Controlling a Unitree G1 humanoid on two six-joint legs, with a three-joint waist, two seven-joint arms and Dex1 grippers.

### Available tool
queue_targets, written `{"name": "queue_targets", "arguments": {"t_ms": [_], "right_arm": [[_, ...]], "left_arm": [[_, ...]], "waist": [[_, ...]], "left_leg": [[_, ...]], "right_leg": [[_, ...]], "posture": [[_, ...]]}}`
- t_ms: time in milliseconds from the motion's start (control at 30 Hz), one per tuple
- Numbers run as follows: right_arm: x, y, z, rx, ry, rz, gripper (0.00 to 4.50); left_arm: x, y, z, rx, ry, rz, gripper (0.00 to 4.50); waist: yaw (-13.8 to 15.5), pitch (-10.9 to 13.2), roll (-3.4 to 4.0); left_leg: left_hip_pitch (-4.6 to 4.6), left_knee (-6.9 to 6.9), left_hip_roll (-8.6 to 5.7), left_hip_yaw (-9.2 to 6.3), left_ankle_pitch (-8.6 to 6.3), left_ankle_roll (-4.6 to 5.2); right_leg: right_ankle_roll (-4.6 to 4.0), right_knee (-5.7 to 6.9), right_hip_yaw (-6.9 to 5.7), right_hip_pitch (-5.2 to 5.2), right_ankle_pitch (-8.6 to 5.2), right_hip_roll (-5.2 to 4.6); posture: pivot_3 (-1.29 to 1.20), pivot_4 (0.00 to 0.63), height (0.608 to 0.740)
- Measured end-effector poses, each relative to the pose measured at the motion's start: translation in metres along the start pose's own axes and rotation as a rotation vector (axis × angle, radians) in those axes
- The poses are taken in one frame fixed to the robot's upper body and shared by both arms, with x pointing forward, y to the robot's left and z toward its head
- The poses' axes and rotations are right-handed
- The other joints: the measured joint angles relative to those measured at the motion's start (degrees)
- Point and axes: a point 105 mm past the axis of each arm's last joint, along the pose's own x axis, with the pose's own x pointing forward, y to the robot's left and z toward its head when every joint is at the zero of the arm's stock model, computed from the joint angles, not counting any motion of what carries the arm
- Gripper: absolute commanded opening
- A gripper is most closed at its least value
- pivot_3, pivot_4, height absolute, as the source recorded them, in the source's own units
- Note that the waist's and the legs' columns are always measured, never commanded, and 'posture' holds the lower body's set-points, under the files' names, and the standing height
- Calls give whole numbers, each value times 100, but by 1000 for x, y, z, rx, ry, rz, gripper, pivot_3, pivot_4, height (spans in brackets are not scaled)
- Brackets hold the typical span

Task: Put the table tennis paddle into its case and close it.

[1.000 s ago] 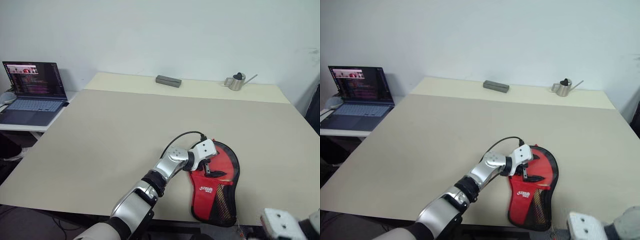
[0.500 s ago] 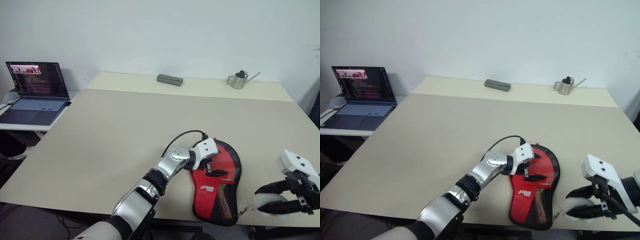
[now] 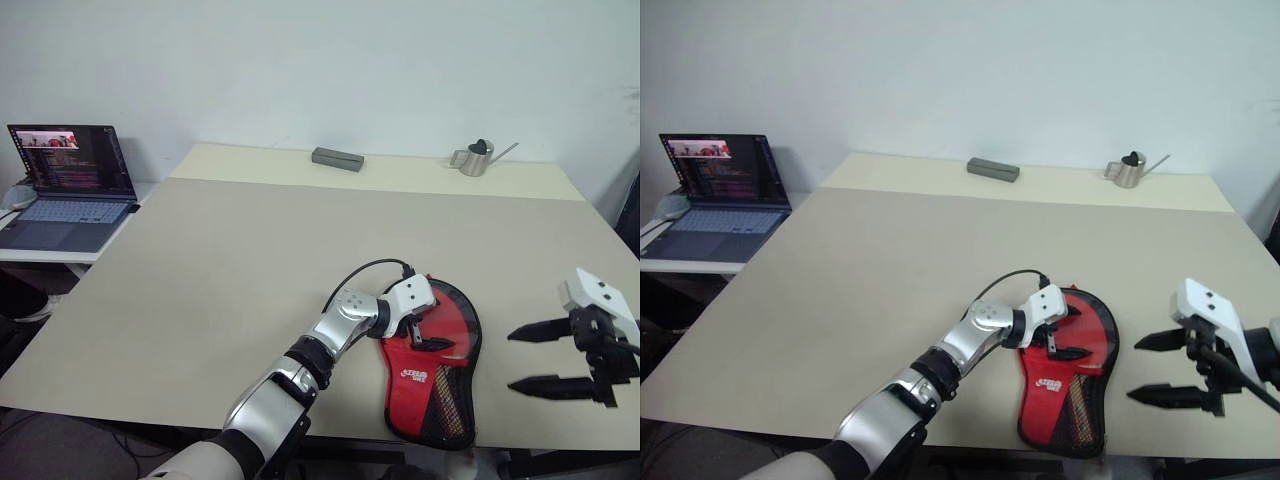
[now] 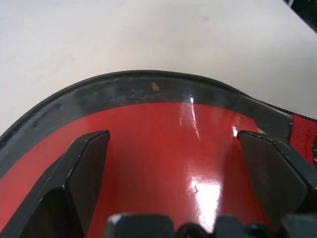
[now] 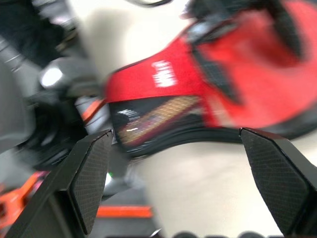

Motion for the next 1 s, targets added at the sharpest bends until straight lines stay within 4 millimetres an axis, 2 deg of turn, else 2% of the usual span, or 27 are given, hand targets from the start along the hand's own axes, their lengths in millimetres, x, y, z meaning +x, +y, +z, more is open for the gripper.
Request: {"name": "queue_targets", "arguments": {"t_ms": [100,200,333,433,500,600,700,733,800,867,1000], "right_arm": [[-1,-14,-4,15,-18,-41,4456],[-4,-29,-4,4,-41,-85,4456],[-4,-40,-4,-10,-61,-110,4456],[-3,-47,-3,-15,-81,-121,4456],[-3,-53,-1,-40,-96,-138,4456],[-3,-64,-1,-48,-133,-164,4456],[-5,-78,-1,-41,-174,-212,4456],[-5,-86,1,-37,-209,-235,4456],[-7,-98,-2,-15,-231,-276,4456],[-7,-108,-2,-2,-253,-302,4456],[-7,-125,11,-34,-301,-336,4456]], "left_arm": [[-12,4,10,2,-34,6,4500],[-35,17,20,-10,-43,62,4500],[-52,26,32,-50,-66,112,4500],[-62,28,57,-38,-114,130,4500],[-78,30,77,-9,-155,149,4500],[-118,36,100,52,-203,205,4500],[-161,38,98,54,-200,273,4500],[-182,37,88,28,-181,312,4500],[-208,37,72,-33,-153,369,4500],[-224,37,65,-63,-144,422,4500],[-242,34,61,-68,-146,508,4500]], "waist": [[-27,44,55],[-33,140,70],[52,237,117],[130,301,107],[156,325,113],[160,336,114],[135,341,120],[113,349,113],[82,364,110],[103,378,106],[102,383,103]], "left_leg": [[-64,3,-8,20,25,37],[-116,21,-21,64,28,34],[-168,26,-13,77,35,24],[-206,45,-12,107,42,11],[-229,93,-8,111,39,9],[-229,95,-5,110,38,7],[-221,101,-2,112,38,7],[-212,105,-1,118,38,7],[-203,110,-1,117,40,6],[-202,117,-1,107,38,11],[-195,124,0,111,35,28]], "right_leg": [[61,12,6,-60,43,48],[65,86,33,-118,40,84],[53,98,29,-168,42,98],[50,101,44,-205,45,92],[50,106,42,-216,45,90],[50,118,43,-218,46,89],[50,142,49,-216,46,88],[51,156,55,-215,45,87],[51,178,54,-215,45,86],[51,192,44,-215,45,80],[56,199,48,-208,49,71]], "posture": [[0,150,740],[0,150,740],[0,150,740],[0,150,740],[0,150,740],[0,150,740],[0,150,740],[0,150,740],[0,150,740],[0,150,740],[0,150,740]]}}
